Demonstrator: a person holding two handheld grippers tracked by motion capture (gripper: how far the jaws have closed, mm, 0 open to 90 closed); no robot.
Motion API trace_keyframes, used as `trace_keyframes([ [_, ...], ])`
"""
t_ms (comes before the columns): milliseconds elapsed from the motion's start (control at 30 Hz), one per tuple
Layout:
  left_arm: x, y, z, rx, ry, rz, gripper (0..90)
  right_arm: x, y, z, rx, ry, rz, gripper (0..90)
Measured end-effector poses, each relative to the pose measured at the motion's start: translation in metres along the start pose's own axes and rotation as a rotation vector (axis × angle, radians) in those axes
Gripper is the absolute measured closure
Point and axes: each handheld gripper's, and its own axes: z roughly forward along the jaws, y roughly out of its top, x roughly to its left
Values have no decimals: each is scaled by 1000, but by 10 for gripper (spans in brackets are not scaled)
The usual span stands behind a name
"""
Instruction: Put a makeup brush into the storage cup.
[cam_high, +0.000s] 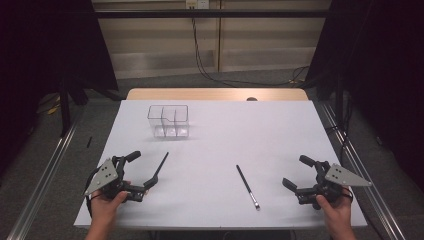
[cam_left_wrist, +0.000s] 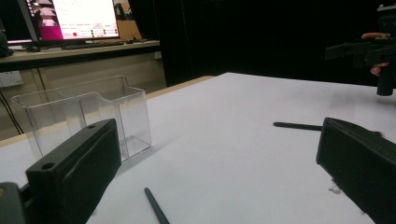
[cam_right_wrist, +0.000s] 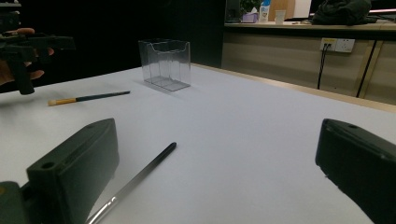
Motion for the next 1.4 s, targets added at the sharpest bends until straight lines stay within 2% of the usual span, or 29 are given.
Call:
trace_keyframes([
  [367,1,2,7,27,3,-9,0,0,1,-5,-6,-11,-1,0],
  [567,-3,7,13,3,-11,-19,0,-1,1,-5,-11,-8,-4,0],
  [700,-4,10,16,18,-2,-7,0,-1,3,-3,-19,-9,-6,0],
  [833,-2,14,21,28,11,-22,0,-1,2,0,-10,-5,-6,0],
  [1000,-1,17,26,40,12,-12,0,-1,3,-1,-19,-5,-10,0],
  [1233,2,25,36,51,16,-36,0,-2,2,-2,-15,-6,-7,0],
  [1400,2,28,44,53,14,-27,0,-2,3,-6,-24,-7,-11,0],
])
